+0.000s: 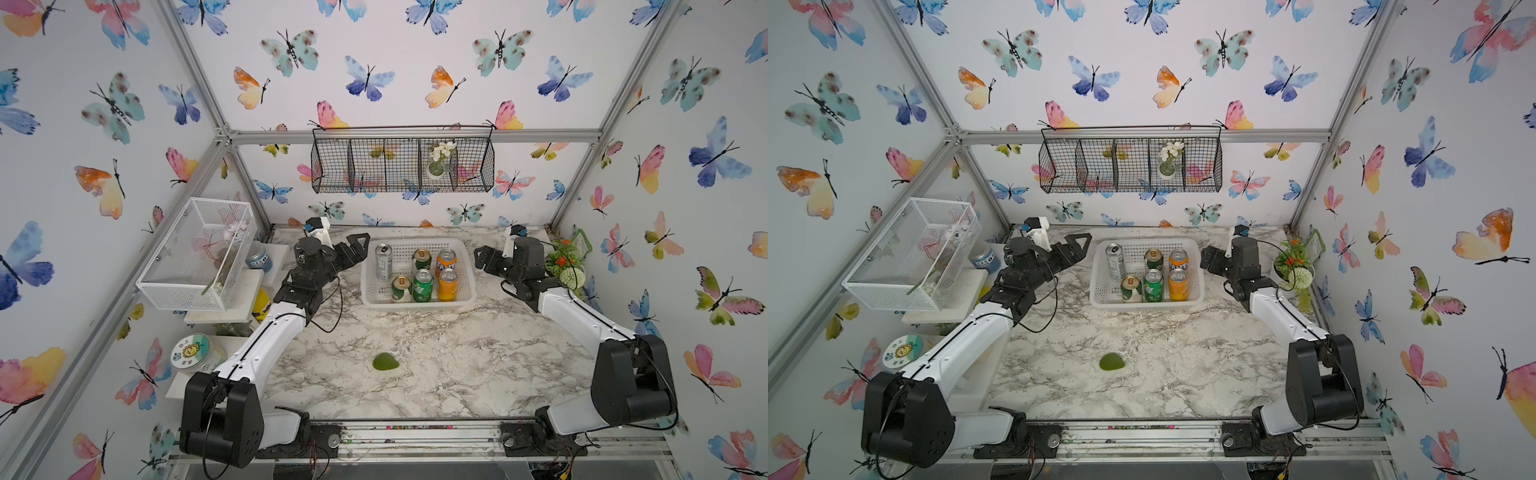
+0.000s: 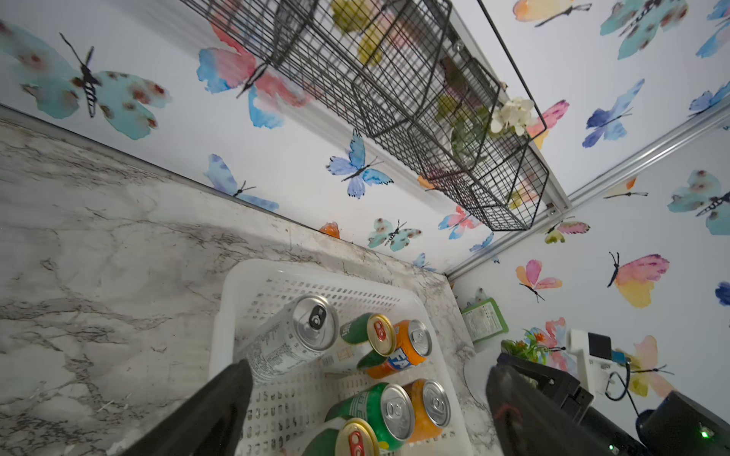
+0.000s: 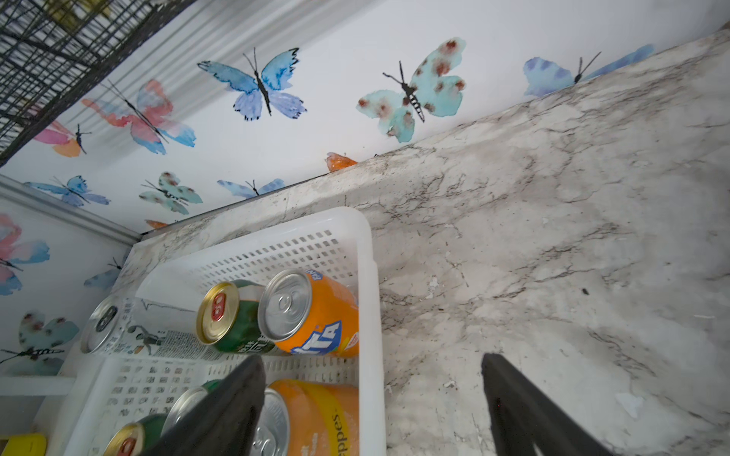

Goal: Take out the drinks from the basket
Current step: Pick up the drink from the basket.

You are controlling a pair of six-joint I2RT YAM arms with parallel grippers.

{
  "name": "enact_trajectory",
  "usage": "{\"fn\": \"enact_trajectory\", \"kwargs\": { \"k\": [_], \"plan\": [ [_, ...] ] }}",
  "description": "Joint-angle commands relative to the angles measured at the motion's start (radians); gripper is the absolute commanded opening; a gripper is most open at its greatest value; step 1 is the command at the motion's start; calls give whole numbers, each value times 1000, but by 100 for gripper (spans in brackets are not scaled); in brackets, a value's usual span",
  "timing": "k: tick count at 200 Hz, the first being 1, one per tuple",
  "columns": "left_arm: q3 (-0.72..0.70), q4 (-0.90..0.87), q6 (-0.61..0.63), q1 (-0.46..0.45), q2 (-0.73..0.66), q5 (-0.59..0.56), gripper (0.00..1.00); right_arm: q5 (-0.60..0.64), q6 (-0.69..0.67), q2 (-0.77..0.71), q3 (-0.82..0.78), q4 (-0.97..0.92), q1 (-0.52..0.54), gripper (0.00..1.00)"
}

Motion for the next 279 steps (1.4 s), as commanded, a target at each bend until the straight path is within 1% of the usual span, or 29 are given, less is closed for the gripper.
{"fn": "enact_trajectory", "kwargs": {
  "k": [1,21,36,59,90,116,142,149,162,192,209,243,279],
  "plan": [
    [-12,-68,45,-9,-24,-27,99,24,-22,-11,-6,-27,16,89],
    [-67,-71,60,-10,-65,-19,99,27,-28,-19,-23,-28,29,88],
    [-109,-78,45,-8,-91,-43,99,48,-26,12,18,-99,39,85],
    [-150,-87,30,-7,-107,-67,99,69,-31,28,37,-133,64,83],
    [-113,-174,42,-5,-81,-70,99,133,-39,65,95,-244,96,82],
    [-101,-217,26,1,-33,-102,99,163,1,56,48,-195,98,80],
    [-90,-209,13,11,35,-23,99,178,22,87,62,-215,98,79],
    [-86,-210,12,10,54,-9,100,181,24,94,65,-215,97,78],
    [-85,-215,5,13,69,5,98,173,29,95,60,-204,97,78],
    [-88,-219,15,14,61,11,100,75,-4,93,55,-168,99,77],
    [-83,-227,26,14,58,12,99,14,-40,84,50,-134,115,76],
    [-79,-234,30,14,64,12,99,48,-106,102,94,-160,189,79],
    [-73,-234,34,13,54,15,99,133,-137,156,156,-227,254,81]
  ]
}}
